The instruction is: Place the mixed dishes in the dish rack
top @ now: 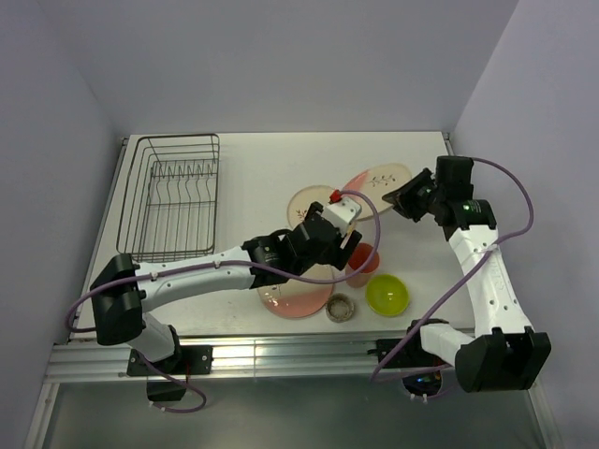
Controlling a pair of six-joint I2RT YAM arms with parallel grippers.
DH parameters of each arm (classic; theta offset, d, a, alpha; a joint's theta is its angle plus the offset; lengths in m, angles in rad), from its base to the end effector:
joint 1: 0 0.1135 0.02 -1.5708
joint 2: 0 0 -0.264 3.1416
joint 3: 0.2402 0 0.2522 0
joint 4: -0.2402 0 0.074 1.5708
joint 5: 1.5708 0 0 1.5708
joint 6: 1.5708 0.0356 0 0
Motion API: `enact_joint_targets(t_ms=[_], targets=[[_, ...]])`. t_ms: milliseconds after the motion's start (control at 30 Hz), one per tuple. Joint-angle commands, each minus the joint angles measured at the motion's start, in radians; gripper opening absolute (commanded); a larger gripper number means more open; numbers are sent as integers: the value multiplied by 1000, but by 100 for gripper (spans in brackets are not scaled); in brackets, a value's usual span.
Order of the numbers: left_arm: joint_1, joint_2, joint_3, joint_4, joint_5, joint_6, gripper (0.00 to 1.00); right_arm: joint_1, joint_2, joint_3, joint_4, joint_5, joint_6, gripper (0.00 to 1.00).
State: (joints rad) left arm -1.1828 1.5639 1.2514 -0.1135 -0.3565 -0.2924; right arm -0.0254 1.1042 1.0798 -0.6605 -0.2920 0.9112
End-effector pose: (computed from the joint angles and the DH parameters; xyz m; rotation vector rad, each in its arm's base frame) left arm 0.1505 -0.3355 0.3149 0.6535 1.9101 -0.6016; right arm 0.2315 0.0044 0.3349 0.9112 2.1632 0.7872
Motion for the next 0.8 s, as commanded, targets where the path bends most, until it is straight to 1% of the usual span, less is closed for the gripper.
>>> enact_joint_targets(t_ms=[0, 67, 133, 333, 467, 667, 767], targets=[[-23, -24, -13, -37, -237, 237, 80, 69, -3, 121, -16, -15, -11, 0], [-40, -31, -29, -5, -278, 329, 80, 94, -6, 141, -37, 0, -6, 0], [-52, -34, -41, 21, -337, 373, 80, 133, -6, 156, -60, 20, -8, 0], [-90, -38, -35, 84, -343, 467, 81, 223, -12, 163, -73, 66, 2, 0], [-109, -27, -12, 98, -291, 483, 81, 255, -23, 152, -62, 63, 23, 0], [-126, -1, 6, 72, -240, 452, 80, 268, -38, 152, -57, 53, 37, 0], [-129, 7, 6, 87, -248, 443, 80, 274, -41, 158, -56, 31, 44, 0]])
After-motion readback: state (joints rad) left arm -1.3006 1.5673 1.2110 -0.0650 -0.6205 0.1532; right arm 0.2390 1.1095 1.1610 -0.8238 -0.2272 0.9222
